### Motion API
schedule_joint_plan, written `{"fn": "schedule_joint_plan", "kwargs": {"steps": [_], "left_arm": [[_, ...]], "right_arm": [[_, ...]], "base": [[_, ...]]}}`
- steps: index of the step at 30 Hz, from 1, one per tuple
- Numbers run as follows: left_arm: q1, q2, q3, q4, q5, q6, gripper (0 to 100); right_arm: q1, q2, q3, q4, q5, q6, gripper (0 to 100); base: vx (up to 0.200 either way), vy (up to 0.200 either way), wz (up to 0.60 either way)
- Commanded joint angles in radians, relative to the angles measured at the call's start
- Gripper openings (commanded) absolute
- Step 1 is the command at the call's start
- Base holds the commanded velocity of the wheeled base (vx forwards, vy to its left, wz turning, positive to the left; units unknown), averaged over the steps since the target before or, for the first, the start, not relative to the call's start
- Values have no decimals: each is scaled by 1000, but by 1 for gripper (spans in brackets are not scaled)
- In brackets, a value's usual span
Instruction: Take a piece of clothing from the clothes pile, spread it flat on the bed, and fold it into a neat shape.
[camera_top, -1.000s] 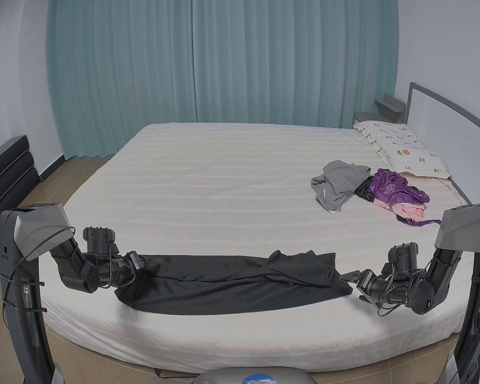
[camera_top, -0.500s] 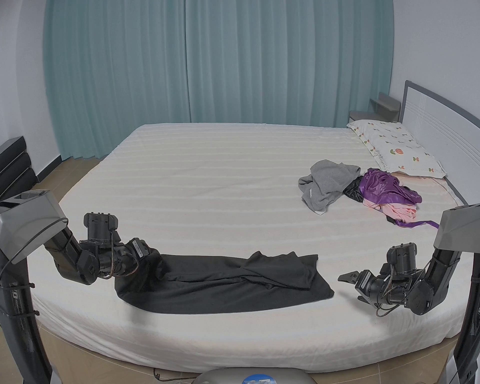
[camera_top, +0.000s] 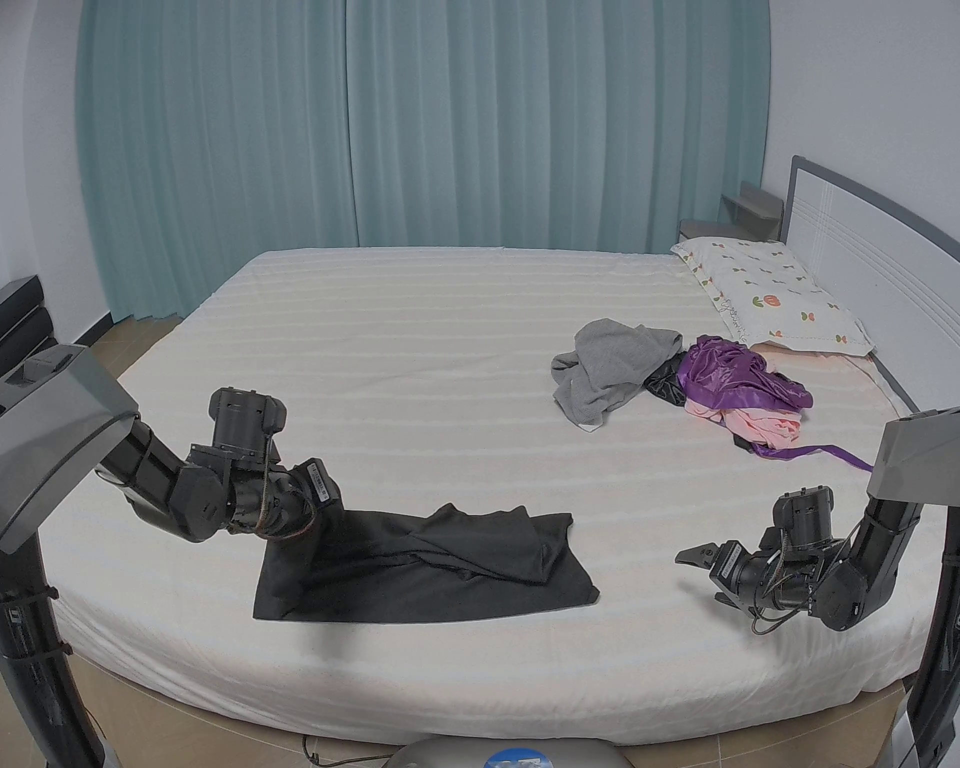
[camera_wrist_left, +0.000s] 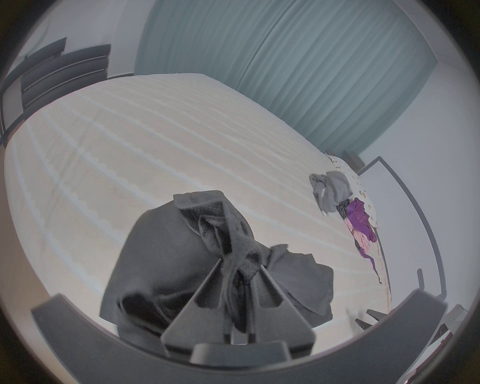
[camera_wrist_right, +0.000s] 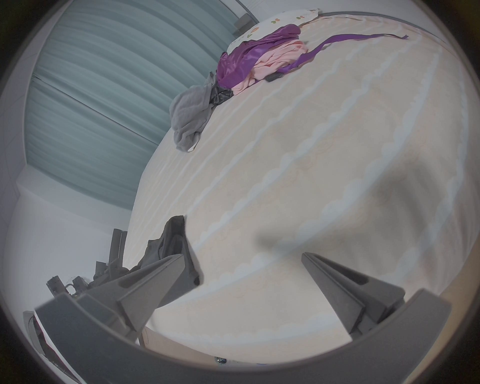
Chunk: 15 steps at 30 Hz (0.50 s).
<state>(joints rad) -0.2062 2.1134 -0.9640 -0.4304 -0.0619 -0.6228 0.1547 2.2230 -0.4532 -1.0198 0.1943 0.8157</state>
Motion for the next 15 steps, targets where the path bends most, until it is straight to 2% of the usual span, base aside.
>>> {"fn": "schedule_joint_plan", "kwargs": {"steps": [1, 7, 10, 15], "left_arm": [[-68, -7, -59, 45, 30, -2, 0], [-144, -3, -156, 145, 50, -54, 0], [-164, 2, -186, 185, 50, -58, 0], [-205, 59, -312, 275, 48, -60, 0]], "right_arm": [[11, 0, 2, 0, 1, 0, 100], [13, -2, 8, 0, 1, -1, 100], [14, -2, 8, 0, 1, -1, 100], [20, 0, 8, 0, 1, -1, 100]], "base": [[0, -200, 0], [0, -200, 0], [0, -200, 0], [0, -200, 0]]}}
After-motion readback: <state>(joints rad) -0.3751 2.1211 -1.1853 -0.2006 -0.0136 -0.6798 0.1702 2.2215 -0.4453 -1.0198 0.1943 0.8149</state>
